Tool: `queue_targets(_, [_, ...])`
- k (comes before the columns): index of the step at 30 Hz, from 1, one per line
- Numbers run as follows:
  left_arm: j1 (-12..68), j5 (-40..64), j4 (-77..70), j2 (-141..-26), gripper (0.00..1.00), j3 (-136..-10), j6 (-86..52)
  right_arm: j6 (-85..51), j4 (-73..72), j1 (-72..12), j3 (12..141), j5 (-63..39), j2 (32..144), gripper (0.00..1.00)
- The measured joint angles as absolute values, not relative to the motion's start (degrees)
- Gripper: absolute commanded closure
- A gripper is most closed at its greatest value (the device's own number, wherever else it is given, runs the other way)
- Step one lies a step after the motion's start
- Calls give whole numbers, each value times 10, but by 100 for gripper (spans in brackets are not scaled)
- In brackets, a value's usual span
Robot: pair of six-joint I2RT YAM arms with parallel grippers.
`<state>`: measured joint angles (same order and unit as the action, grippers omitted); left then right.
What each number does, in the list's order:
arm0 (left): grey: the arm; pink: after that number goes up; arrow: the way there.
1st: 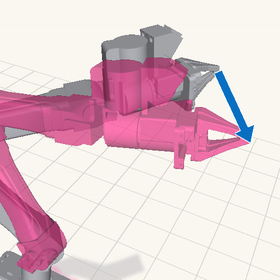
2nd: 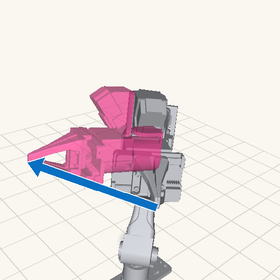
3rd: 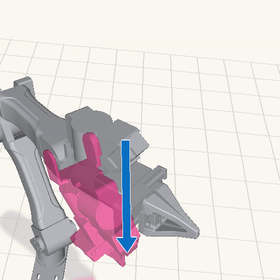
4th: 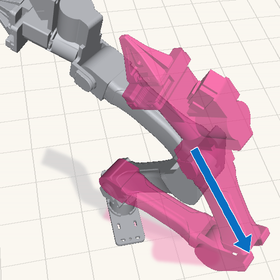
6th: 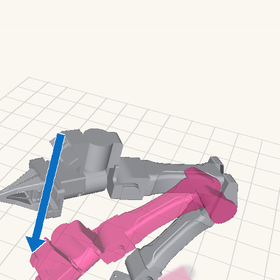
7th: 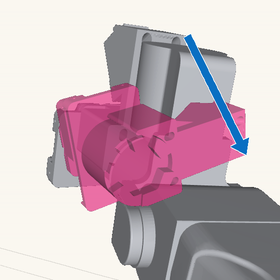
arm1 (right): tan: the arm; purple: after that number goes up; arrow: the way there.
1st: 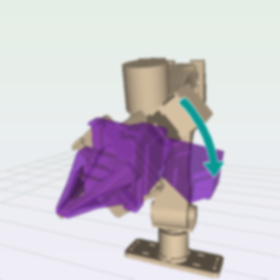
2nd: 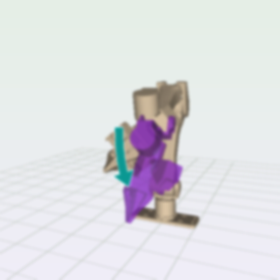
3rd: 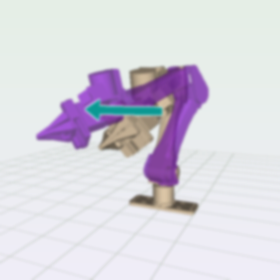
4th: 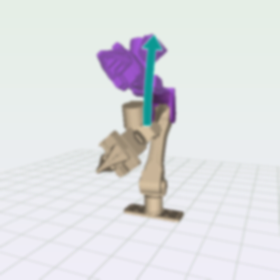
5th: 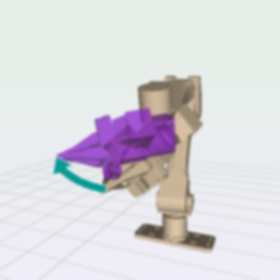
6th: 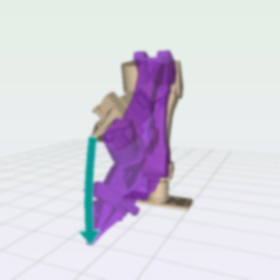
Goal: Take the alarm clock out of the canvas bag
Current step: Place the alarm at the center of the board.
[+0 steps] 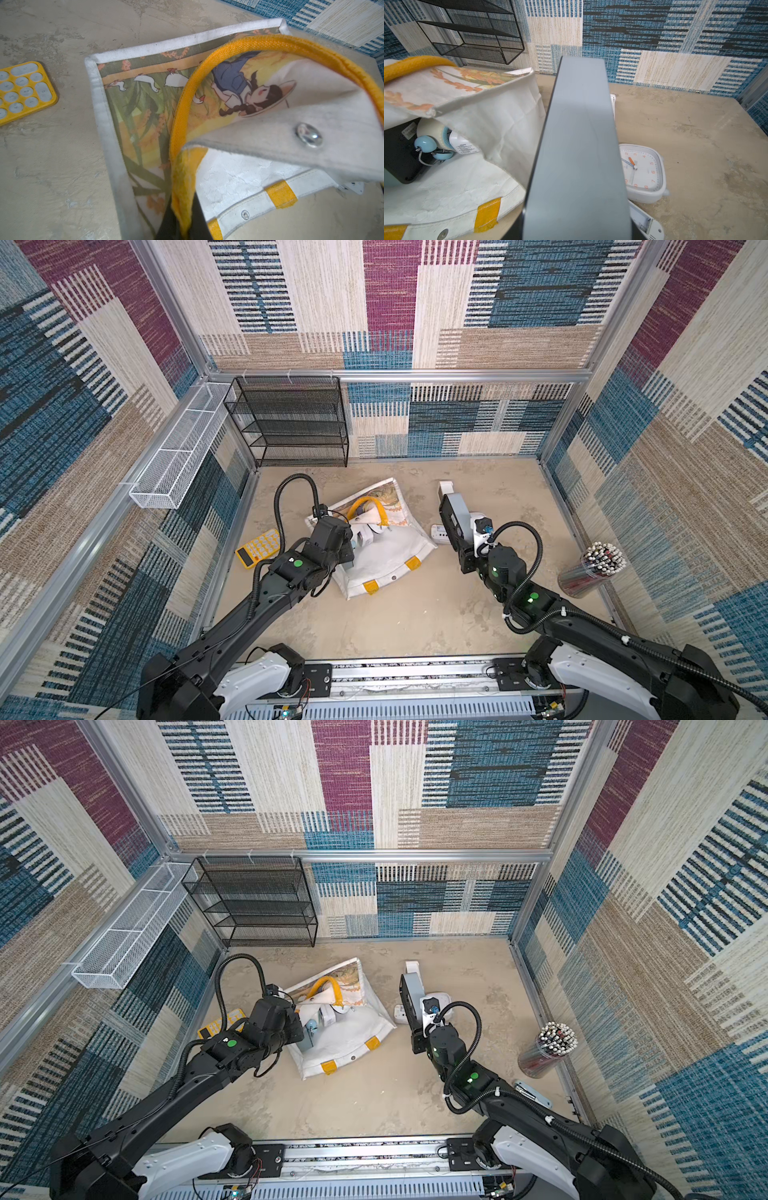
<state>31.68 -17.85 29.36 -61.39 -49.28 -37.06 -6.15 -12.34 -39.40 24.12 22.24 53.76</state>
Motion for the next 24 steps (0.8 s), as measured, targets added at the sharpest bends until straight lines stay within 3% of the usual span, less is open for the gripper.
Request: queue_targets(24, [314, -192, 306, -599, 100, -480, -371, -72, -142, -342, 443, 168, 832, 77])
